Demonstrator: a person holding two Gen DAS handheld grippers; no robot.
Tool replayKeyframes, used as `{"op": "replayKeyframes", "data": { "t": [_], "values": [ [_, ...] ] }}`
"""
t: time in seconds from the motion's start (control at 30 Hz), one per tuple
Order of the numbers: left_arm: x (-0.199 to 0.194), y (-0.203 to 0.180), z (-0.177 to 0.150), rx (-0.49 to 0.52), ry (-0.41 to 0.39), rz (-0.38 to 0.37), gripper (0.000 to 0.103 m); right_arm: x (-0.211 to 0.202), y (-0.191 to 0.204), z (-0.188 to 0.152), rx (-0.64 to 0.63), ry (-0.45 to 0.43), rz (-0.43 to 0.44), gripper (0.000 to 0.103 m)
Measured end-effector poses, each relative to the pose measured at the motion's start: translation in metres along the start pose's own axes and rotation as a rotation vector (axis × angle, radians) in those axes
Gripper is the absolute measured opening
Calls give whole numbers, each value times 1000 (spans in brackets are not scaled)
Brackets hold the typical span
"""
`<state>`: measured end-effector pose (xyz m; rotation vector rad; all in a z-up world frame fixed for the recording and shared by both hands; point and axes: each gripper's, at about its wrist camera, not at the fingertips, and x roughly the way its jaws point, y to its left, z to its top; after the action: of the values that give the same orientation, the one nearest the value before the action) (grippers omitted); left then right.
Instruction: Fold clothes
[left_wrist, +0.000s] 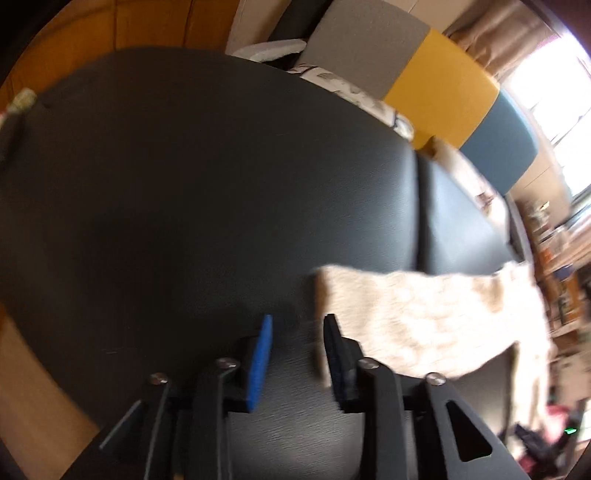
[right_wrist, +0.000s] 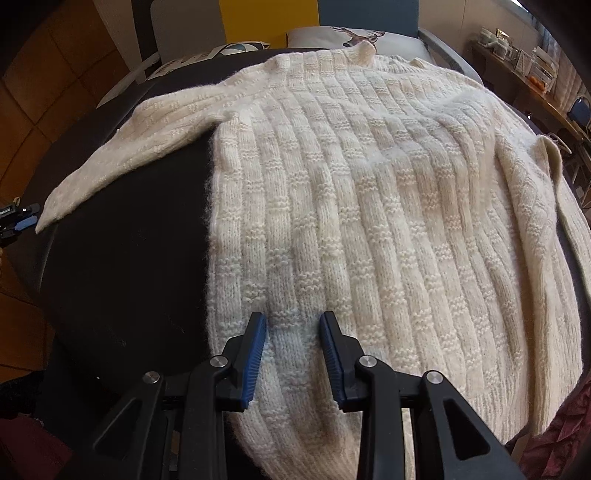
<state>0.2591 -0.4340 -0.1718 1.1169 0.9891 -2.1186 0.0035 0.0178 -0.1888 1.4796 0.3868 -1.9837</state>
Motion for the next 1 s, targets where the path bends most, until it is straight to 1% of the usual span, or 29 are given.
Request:
{"op": "replayKeyframes", "data": {
  "t": [0.03, 0.07, 0.1, 0.13, 0.17, 0.23, 0.27, 0.3, 0.37, 0.43, 0.53, 0.6, 0.63, 0.67, 0.73, 0.8, 0.83, 0.87, 0.9, 0.97, 1.0],
  "values": [
    [6, -7, 0, 24, 11, 14, 47, -1, 0, 0, 7, 3, 9, 32],
    [13, -14, -2, 52, 22, 36, 49, -2, 1, 0, 14, 7, 19, 32],
    [20, -23, -4, 88, 27, 66, 49, -2, -1, 0, 25, 12, 29, 32],
    [22, -31, -6, 131, 11, 104, 49, -2, -3, 1, 37, 17, 45, 33],
    [22, -39, -9, 169, -10, 135, 39, -2, -4, 2, 42, 24, 60, 33],
    [23, -52, -13, 232, -41, 179, 14, -1, -5, 5, 52, 37, 92, 33],
    [23, -59, -15, 263, -56, 202, 10, 0, -4, 6, 58, 43, 111, 33],
    [22, -61, -13, 265, -69, 214, 9, 1, -2, 8, 69, 47, 136, 33],
    [16, -52, 0, 186, -95, 221, 8, 4, 5, 10, 81, 52, 184, 33],
    [5, -39, 17, 104, -130, 200, 8, 8, 13, 15, 97, 52, 243, 32],
    [-7, -29, 36, 56, -161, 218, 8, 14, 27, 24, 117, 61, 350, 32],
    [-5, -30, 50, 50, -124, 245, 11, 11, 30, 28, 128, 51, 391, 32],
    [-5, -29, 54, 38, -100, 239, 13, 8, 29, 28, 132, 40, 402, 32],
    [-6, -26, 56, 17, -78, 218, 17, 1, 26, 27, 130, 20, 395, 32],
    [-11, -19, 60, -28, -43, 175, 17, -20, 7, 21, 152, -39, 364, 32],
    [-29, -10, 57, -84, -69, 151, 18, -44, -22, 15, 201, -108, 326, 32],
    [-39, -10, 53, -94, -87, 127, 20, -56, -38, 11, 229, -142, 289, 32],
    [-48, -14, 45, -91, -95, 84, 20, -66, -54, 9, 260, -174, 246, 32],
    [-54, -24, 37, -76, -95, 21, 21, -76, -74, 4, 300, -199, 210, 32],
    [-65, -48, 16, -2, -75, -100, 23, -85, -104, -7, 367, -232, 140, 32],
    [-68, -64, 1, 47, -50, -158, 24, -86, -116, -14, 396, -237, 108, 32]
  ]
}}
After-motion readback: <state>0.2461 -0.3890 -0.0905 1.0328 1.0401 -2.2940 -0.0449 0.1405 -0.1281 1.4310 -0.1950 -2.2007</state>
